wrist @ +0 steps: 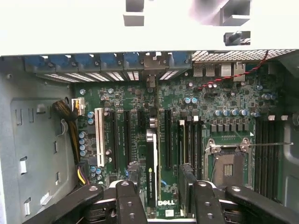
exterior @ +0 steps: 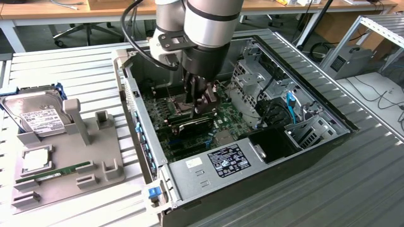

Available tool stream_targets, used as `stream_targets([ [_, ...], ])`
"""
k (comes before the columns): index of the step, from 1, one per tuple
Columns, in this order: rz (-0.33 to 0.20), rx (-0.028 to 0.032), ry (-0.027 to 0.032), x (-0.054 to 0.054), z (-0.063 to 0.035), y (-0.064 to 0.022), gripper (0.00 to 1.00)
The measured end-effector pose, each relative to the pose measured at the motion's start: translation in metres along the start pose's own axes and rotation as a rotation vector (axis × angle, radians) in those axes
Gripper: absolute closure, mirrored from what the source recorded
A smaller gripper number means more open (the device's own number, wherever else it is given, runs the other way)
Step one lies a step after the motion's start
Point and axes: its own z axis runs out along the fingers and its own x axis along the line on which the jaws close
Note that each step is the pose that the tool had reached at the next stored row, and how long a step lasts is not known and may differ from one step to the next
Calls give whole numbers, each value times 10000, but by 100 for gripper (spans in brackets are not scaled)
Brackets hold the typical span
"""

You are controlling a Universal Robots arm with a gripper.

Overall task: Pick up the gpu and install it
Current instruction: 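Insert the gpu into the slot, then press down on the gpu until it lock into place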

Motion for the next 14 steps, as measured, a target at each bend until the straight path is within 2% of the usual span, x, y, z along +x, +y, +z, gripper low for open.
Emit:
stream_targets([
  [3,0,0,1,-1,-31,0,53],
  [14,0,0,-1,-1,-31,0,53],
])
